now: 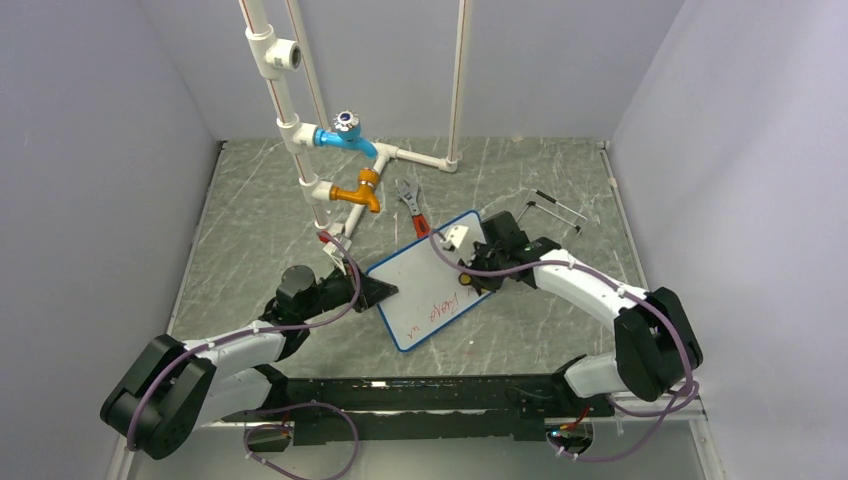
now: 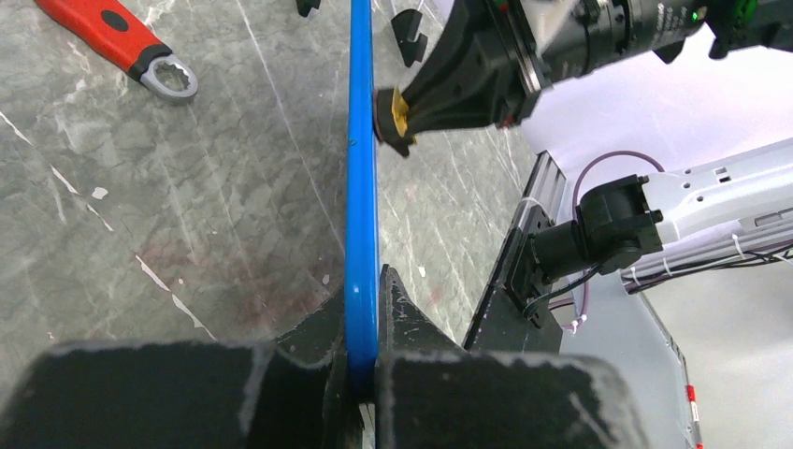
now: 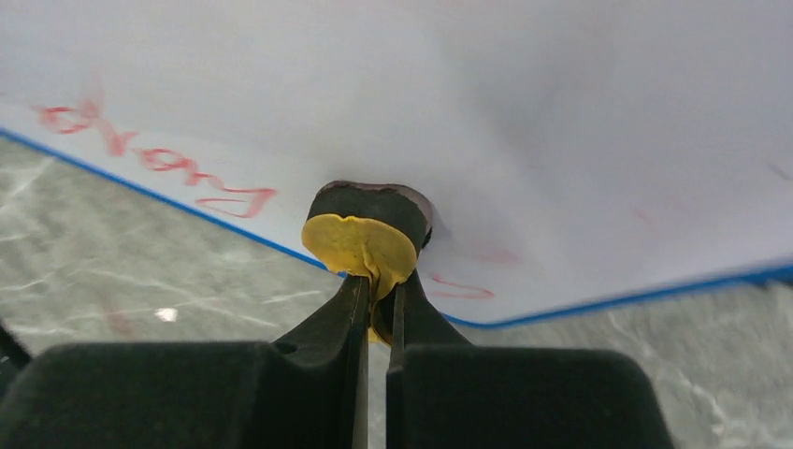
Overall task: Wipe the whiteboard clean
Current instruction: Erase the whiteboard at the center of the board.
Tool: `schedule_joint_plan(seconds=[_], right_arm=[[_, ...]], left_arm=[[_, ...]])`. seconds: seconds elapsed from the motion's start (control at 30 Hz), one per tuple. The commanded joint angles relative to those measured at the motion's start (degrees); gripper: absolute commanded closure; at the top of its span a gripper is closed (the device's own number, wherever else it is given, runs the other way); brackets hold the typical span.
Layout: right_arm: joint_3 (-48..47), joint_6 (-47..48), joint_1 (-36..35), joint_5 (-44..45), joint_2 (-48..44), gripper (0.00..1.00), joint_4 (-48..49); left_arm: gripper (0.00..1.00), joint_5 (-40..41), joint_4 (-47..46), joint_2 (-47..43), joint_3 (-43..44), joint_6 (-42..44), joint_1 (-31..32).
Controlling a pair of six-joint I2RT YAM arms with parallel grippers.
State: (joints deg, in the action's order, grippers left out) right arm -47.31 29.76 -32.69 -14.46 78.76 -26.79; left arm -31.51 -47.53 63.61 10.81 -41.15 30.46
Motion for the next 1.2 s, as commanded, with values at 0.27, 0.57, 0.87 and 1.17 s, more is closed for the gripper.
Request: schedule_joint_plan(seconds=[0.27,0.57,0.87,1.17], right_arm=[[-2.4,-3.8,8.7,5.4,2.0,1.00,5.7],[-3.4,1.3,0.7,-10.1,0.5,1.00,0.4],[-2.0,-7.8,12.5,8.4,0.0,1.00,9.4],[-8.7,-0.7,8.4,-3.1,0.2,1.00,7.6]], left_arm=[[1.00,-7.8,-9.0,-1.8,1.1,-1.7,1.4],[1.00,-6.7,-8.6,-2.8,0.8,-1.7,1.4],[1.00,-7.2,-9.6,-1.5,1.3,-2.0,1.4],[1.00,-8.3,-7.3,-1.6,3.1,-1.6,1.4]])
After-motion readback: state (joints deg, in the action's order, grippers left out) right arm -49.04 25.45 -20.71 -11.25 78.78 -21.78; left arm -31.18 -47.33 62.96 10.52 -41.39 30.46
